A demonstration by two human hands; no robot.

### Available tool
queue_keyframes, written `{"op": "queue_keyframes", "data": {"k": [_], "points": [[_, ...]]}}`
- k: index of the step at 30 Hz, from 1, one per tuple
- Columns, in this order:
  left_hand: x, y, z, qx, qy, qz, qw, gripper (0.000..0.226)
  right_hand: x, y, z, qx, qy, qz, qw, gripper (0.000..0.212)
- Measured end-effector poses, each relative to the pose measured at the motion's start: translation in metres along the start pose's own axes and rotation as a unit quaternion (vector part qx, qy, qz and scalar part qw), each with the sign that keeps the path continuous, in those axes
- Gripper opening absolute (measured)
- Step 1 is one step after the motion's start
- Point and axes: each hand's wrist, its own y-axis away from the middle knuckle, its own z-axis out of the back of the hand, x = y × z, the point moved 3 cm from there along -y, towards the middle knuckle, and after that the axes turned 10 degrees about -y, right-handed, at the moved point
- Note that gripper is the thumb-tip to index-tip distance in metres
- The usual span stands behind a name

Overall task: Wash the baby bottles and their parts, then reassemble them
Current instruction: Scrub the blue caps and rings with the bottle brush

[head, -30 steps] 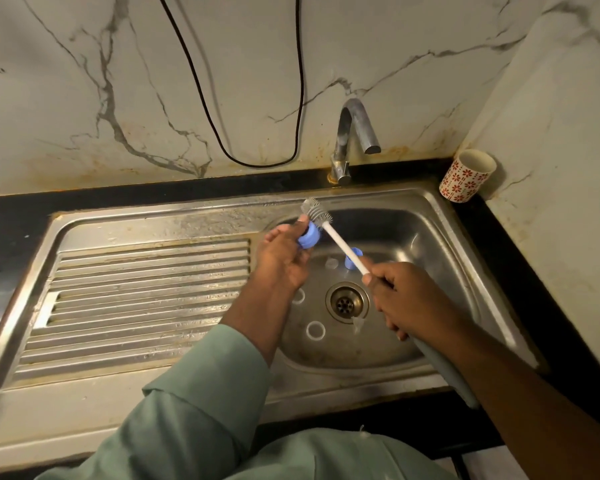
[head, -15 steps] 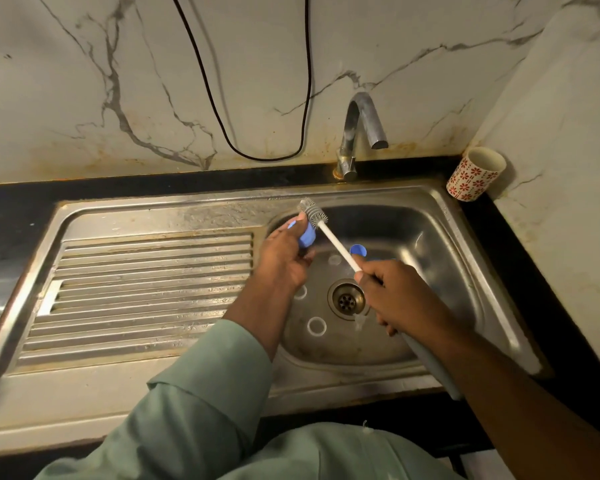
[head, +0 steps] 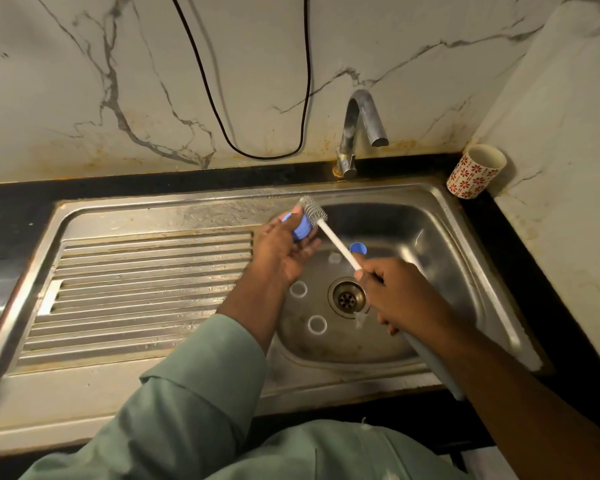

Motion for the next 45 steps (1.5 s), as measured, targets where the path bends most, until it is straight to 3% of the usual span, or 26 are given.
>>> {"op": "queue_keyframes", "data": {"k": [2, 6, 10, 14, 18, 21, 26, 30, 35, 38, 42, 45], "points": [[0.003, 0.003, -0.005, 0.000, -0.037, -0.002, 0.999, 0.036, 0.002, -0.005, 0.001, -0.012, -0.004, 0.000, 1.000, 0.017], [-0.004, -0.004, 0.002, -0.027, 0.041, -0.023, 0.999, 0.036, -0.007, 0.009, 0.002, 0.002, 0.016, -0.015, 1.000, 0.026], [0.010, 0.000, -0.007, 0.008, 0.005, -0.016, 1.000, 0.042, -0.006, 0.000, 0.004, -0.020, 0.003, -0.016, 1.000, 0.015], [0.007, -0.007, 0.000, -0.026, 0.069, -0.040, 0.996, 0.041, -0.012, 0.012, 0.005, 0.002, 0.030, -0.022, 0.999, 0.021], [0.023, 0.001, -0.008, -0.013, -0.008, -0.030, 0.999, 0.048, -0.015, 0.006, 0.009, -0.023, 0.019, -0.036, 0.999, 0.027], [0.022, 0.000, -0.005, -0.022, 0.035, -0.040, 0.998, 0.050, -0.019, 0.013, 0.010, -0.022, 0.017, -0.023, 0.999, 0.026], [0.037, 0.009, -0.020, 0.054, -0.042, -0.019, 0.997, 0.033, -0.025, 0.015, 0.018, -0.032, 0.020, -0.021, 0.999, 0.026], [0.039, 0.002, -0.020, -0.036, 0.016, -0.042, 0.998, 0.026, -0.035, 0.027, 0.021, -0.014, 0.038, 0.006, 0.999, 0.029], [0.060, 0.010, -0.045, -0.024, -0.043, -0.003, 0.999, 0.019, -0.048, 0.014, 0.044, -0.014, 0.032, -0.008, 0.999, 0.027], [0.056, 0.006, -0.051, -0.061, -0.006, -0.032, 0.998, 0.031, -0.058, 0.019, 0.058, 0.012, 0.033, 0.001, 0.999, 0.022], [0.066, 0.014, -0.067, -0.039, -0.013, -0.023, 0.999, 0.043, -0.067, 0.004, 0.075, 0.027, 0.002, -0.006, 1.000, 0.023], [0.068, 0.014, -0.070, -0.123, 0.043, -0.072, 0.989, 0.035, -0.074, 0.002, 0.080, 0.048, 0.002, 0.000, 0.999, 0.022]]}}
